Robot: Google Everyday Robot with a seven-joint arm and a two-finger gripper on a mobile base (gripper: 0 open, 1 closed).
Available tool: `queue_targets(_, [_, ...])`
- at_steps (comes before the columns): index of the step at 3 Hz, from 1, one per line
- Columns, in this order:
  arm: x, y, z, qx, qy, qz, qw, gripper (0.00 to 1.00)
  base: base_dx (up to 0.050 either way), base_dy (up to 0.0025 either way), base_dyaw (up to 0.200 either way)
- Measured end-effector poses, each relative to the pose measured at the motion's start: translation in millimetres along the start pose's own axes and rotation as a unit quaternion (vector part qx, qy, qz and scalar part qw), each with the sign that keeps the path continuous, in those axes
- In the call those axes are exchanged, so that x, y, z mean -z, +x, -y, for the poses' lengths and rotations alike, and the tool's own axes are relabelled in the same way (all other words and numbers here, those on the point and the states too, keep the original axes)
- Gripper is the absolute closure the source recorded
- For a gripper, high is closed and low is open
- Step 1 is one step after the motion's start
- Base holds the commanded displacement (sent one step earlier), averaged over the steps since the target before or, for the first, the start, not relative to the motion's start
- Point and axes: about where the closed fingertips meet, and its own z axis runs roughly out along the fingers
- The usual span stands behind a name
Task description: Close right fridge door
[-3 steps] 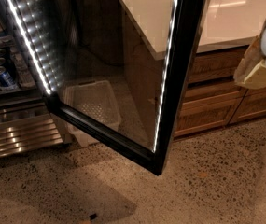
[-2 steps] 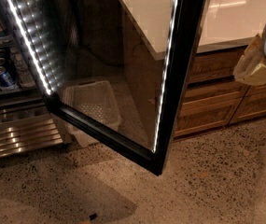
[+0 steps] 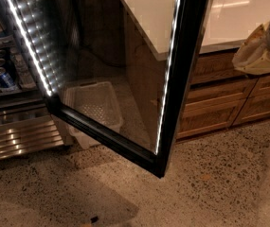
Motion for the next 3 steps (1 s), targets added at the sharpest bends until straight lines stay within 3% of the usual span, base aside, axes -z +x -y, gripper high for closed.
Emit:
queue_targets(1, [-1, 4, 16, -0.003, 0.022, 0.024, 0.9995, 1.0, 0.0, 0.0, 0.0])
queue_targets(2, [-8, 11, 29, -0.017, 0.027, 0.047, 0.9984, 1.0, 0.0, 0.0, 0.0])
queue_targets(3, [-23, 19, 38, -0.038, 0.01, 0.058, 0.9975, 1.0, 0.0, 0.0, 0.0])
